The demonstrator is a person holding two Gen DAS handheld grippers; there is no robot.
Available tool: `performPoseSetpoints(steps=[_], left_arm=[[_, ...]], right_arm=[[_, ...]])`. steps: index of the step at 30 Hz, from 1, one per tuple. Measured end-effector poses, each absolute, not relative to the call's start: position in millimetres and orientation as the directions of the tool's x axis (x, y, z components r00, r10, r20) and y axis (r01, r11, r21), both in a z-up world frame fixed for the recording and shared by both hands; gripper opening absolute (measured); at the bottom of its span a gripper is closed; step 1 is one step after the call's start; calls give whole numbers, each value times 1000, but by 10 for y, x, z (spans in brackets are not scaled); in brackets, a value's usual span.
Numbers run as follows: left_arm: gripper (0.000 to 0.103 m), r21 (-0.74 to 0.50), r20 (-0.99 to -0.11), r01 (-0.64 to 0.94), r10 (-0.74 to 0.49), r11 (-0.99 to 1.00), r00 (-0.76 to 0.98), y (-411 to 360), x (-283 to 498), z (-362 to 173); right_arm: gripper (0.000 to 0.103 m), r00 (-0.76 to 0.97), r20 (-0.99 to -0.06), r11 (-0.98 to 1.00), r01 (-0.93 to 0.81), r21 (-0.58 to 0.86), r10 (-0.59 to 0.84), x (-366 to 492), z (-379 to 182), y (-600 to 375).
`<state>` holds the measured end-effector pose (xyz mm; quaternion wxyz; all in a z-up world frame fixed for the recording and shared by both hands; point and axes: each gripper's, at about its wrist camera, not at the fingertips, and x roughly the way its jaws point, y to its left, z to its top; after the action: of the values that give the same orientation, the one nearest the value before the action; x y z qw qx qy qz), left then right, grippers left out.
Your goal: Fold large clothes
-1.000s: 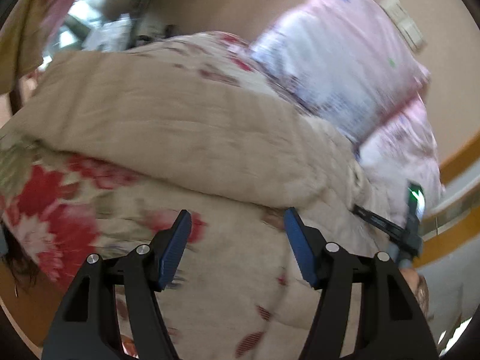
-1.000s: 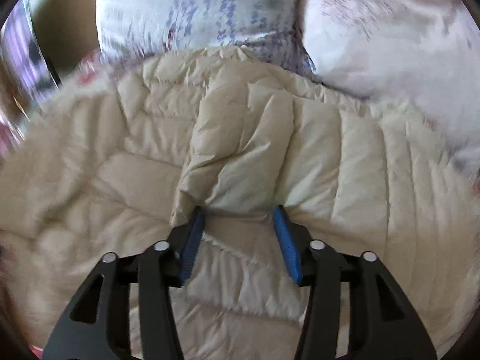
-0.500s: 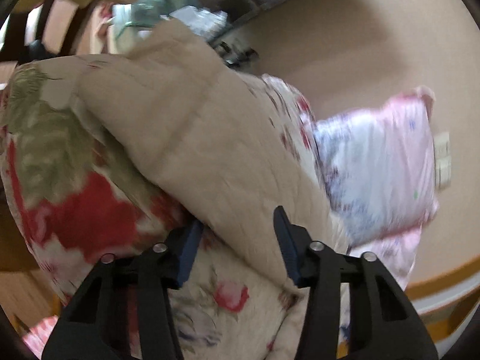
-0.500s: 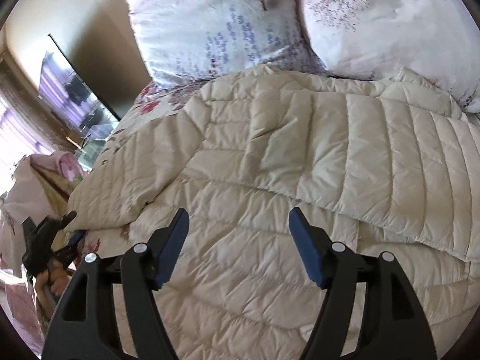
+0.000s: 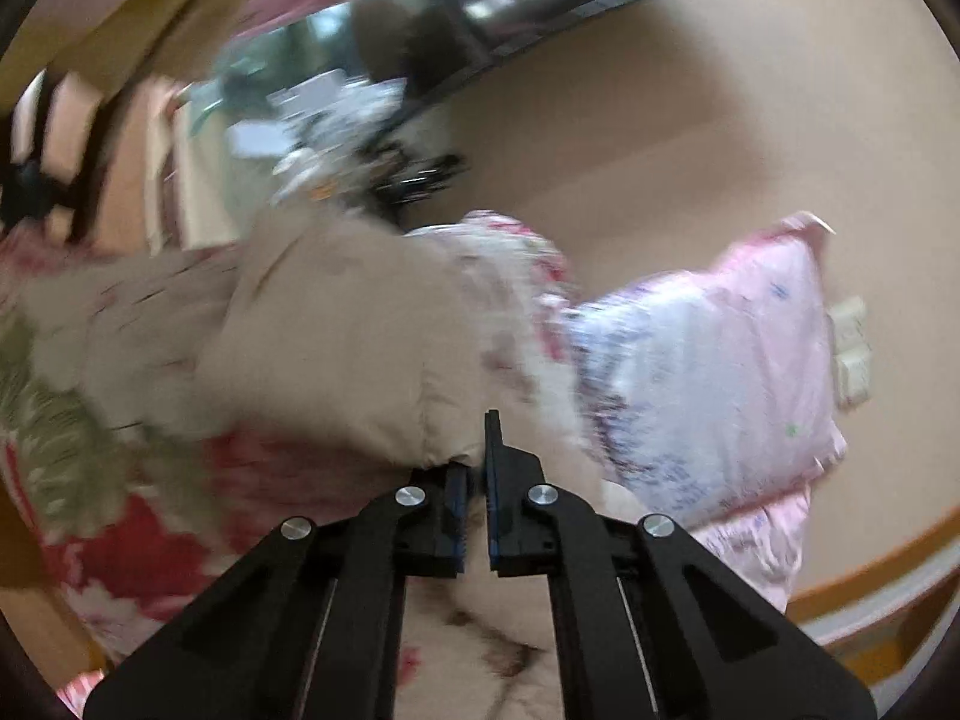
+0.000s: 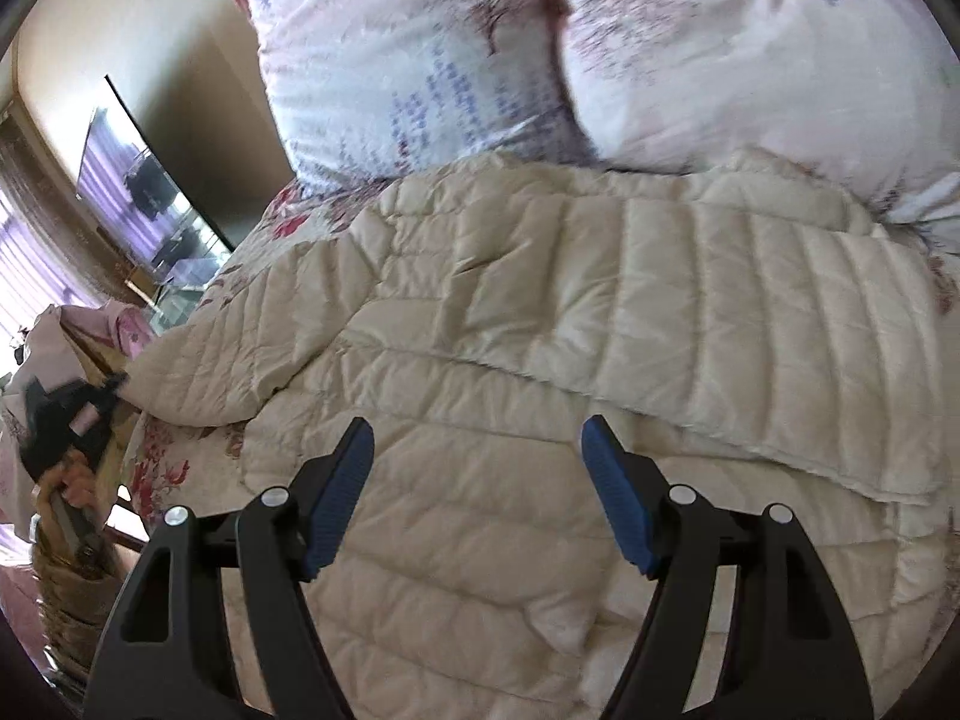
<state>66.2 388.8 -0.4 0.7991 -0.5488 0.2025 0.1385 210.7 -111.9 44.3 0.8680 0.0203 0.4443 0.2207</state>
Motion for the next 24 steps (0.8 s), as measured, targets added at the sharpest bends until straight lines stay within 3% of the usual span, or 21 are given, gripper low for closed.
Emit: performPoseSetpoints(steps=[6, 13, 18, 24], left_arm=[[3, -816, -345, -216, -151, 536, 926, 3219, 1124, 699], [3, -790, -252, 99, -468, 605, 847, 1913, 1745, 1075], [3, -786, -282, 196, -623, 586, 730, 1065, 2051, 923], [4, -756, -442, 207, -717, 621, 540, 194, 2318, 466]], right_arm=[[74, 564, -741, 925, -308, 221, 365, 2069, 540, -1503], [75, 593, -741, 949, -211, 232, 313, 2096, 523, -1925], [75, 614, -738, 959, -149, 240, 280, 2120, 517, -2179], [75, 629, -740, 967, -78, 242, 236, 2171, 474, -2390]])
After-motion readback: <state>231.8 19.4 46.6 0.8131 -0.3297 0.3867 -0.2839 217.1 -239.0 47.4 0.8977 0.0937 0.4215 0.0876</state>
